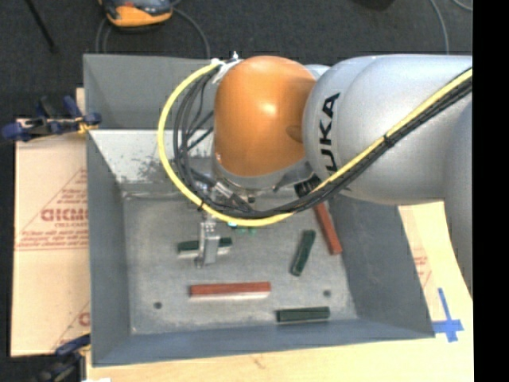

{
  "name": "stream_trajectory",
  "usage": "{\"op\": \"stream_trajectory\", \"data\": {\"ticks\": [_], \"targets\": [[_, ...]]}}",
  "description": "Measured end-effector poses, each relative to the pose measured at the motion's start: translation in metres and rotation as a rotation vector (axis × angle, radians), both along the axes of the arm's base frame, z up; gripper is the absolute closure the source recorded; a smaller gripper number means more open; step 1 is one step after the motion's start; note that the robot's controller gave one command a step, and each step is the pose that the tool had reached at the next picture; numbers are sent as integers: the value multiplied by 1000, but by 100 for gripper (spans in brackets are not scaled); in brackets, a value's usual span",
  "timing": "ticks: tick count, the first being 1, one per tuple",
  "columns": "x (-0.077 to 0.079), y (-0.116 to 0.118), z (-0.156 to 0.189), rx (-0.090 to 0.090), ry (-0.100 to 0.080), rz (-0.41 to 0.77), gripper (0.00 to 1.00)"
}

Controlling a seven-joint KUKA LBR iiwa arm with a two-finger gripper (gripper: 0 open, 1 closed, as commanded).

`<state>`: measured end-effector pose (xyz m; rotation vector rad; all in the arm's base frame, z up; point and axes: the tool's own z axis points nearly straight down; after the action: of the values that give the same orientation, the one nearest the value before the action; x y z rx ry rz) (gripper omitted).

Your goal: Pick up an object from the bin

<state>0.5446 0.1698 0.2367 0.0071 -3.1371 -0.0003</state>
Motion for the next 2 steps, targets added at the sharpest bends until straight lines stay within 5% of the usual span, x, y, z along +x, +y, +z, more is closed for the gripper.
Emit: {"op": "stream_trajectory", "data": {"ticks": [1,2], "targets": [[1,-1,4,1,-6,-4,0],[12,-6,-31,2,-15,60,0]]}}
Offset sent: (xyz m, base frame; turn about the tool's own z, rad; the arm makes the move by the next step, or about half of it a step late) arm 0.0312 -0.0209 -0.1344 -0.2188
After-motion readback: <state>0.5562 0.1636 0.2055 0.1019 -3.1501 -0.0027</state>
